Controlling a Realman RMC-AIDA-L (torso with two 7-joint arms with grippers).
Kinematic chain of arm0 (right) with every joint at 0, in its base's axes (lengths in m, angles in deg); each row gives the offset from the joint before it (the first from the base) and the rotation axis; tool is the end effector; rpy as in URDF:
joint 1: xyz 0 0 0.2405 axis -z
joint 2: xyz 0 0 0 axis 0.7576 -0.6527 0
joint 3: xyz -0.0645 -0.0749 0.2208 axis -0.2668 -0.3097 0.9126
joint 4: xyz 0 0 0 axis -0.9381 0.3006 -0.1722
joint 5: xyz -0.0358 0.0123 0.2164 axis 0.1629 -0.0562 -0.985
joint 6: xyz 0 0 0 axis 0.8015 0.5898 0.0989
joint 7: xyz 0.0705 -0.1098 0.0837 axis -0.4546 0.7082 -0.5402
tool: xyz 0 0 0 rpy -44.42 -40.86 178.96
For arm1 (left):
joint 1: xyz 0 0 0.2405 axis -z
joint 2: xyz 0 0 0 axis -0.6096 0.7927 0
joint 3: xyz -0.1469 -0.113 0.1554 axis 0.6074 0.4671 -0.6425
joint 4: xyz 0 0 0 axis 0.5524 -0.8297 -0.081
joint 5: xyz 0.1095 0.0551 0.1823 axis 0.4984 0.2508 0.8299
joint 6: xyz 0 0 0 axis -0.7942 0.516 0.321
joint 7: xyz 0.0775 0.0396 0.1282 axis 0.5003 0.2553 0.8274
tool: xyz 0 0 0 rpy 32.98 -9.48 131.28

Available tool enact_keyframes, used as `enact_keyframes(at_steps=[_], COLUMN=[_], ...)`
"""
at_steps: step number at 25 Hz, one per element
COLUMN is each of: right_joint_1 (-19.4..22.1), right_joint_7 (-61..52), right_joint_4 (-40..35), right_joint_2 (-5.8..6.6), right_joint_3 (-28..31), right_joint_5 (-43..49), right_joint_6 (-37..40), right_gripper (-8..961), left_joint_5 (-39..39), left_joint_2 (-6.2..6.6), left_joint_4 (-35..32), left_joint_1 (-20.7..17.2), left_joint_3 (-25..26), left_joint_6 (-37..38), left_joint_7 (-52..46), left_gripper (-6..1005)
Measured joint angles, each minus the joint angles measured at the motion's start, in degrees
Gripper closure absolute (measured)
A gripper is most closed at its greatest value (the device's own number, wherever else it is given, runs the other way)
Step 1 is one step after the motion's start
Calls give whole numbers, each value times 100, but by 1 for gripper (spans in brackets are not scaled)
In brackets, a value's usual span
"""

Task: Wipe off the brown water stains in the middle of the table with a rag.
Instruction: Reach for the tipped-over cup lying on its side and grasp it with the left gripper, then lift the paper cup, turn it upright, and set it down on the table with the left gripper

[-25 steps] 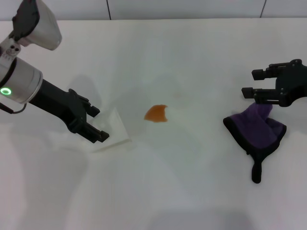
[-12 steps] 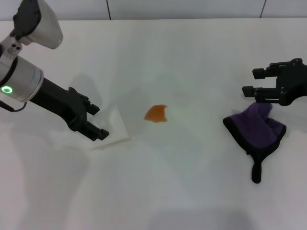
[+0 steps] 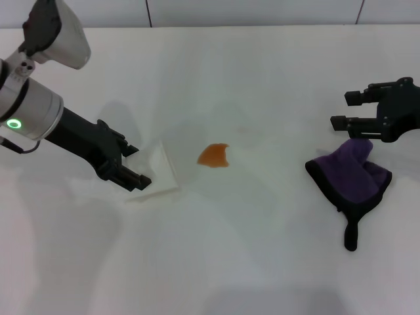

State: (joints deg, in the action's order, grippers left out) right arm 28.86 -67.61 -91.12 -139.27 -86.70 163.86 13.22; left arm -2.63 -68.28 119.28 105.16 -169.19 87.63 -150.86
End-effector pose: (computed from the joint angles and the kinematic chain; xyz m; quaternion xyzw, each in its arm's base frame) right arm 0.2244 0.3572 0.0566 -0.9507 0.1776 0.1226 0.2226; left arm -0.2305 0.3870 -0.0018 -0.9772 -0.1831 0.1014 0.0368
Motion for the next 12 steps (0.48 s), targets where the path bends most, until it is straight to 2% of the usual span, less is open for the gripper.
enact_keyframes(at_steps=[4,12], right_joint_1=[0,14], right_joint_7=[0,0], right_joint_4=[-11,-32], right_joint_2=[0,0], right_joint_3=[0,0], right_joint_5=[0,0], right_joint_6=[-14,-40], right_gripper=[394,393], left_joint_5=[3,-13], left_joint_2=[4,-1], left_joint_4=[-17,14], left_joint_1=[2,60], left_joint_3=[0,0], left_joint_6=[0,36], left_joint_7=[0,-17], left_gripper=[292,350])
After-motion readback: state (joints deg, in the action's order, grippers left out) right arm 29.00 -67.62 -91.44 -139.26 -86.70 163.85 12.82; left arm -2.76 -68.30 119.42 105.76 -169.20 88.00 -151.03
